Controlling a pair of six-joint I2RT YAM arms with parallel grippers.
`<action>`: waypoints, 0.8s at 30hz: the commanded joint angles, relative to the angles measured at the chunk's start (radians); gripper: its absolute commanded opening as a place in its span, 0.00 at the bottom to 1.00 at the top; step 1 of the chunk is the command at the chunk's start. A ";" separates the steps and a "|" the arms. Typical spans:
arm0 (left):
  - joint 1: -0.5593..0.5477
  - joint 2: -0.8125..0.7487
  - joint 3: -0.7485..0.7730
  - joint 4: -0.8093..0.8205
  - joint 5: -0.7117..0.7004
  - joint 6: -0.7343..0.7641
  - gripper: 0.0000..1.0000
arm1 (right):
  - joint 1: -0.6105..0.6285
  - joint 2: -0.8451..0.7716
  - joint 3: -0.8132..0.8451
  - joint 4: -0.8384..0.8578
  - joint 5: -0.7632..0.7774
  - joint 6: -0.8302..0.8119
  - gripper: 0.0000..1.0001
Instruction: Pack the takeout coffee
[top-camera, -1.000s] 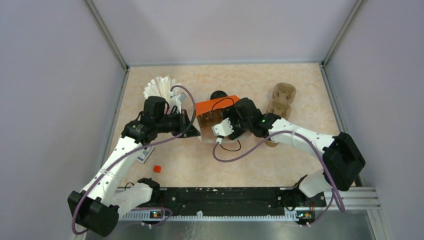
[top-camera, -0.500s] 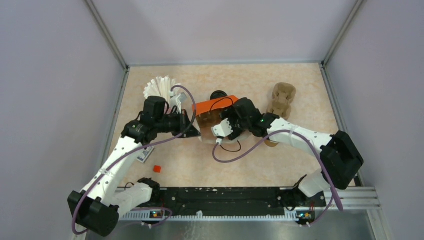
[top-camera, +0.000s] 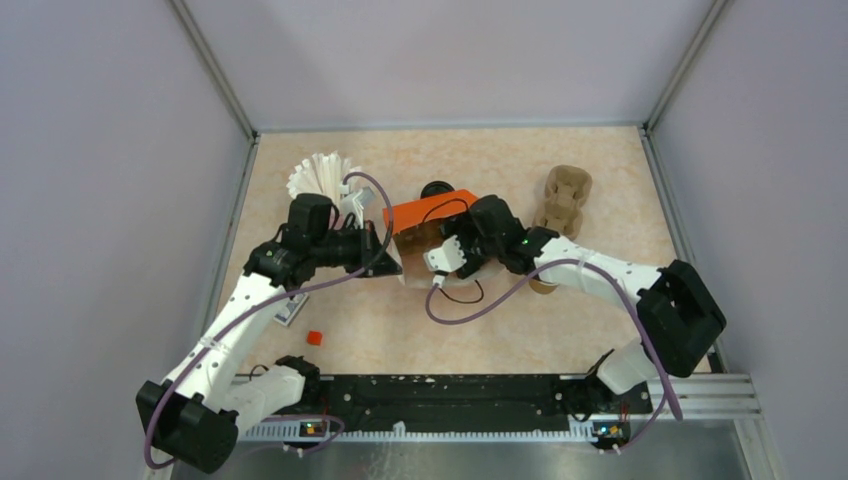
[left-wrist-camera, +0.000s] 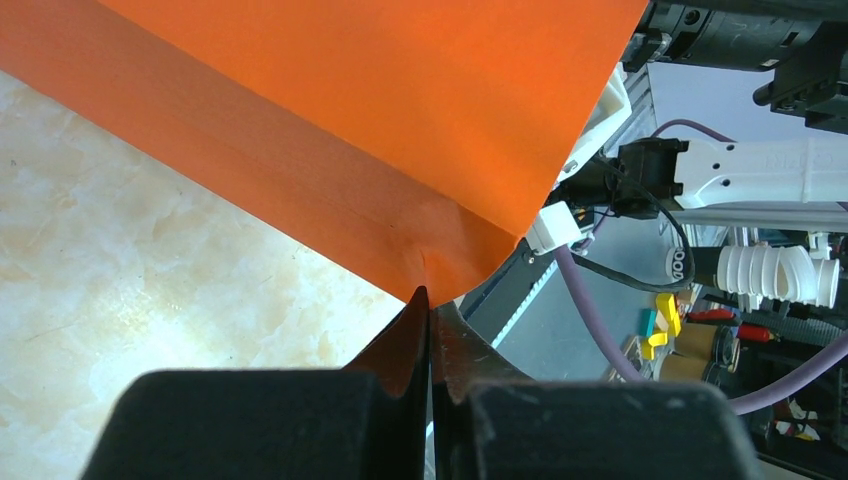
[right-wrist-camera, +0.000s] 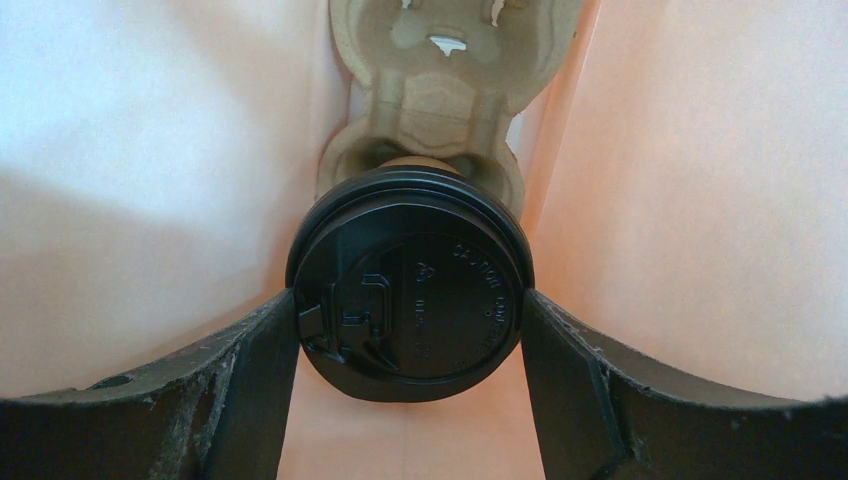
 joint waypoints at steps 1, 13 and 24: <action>-0.001 -0.004 -0.008 0.041 0.025 0.011 0.00 | -0.011 0.014 -0.023 0.064 -0.030 -0.011 0.45; 0.000 -0.004 -0.013 0.046 0.019 -0.001 0.00 | -0.021 0.031 -0.041 0.105 -0.024 -0.008 0.45; -0.001 0.003 -0.012 0.054 0.027 0.001 0.00 | -0.021 0.052 -0.055 0.153 -0.002 0.008 0.45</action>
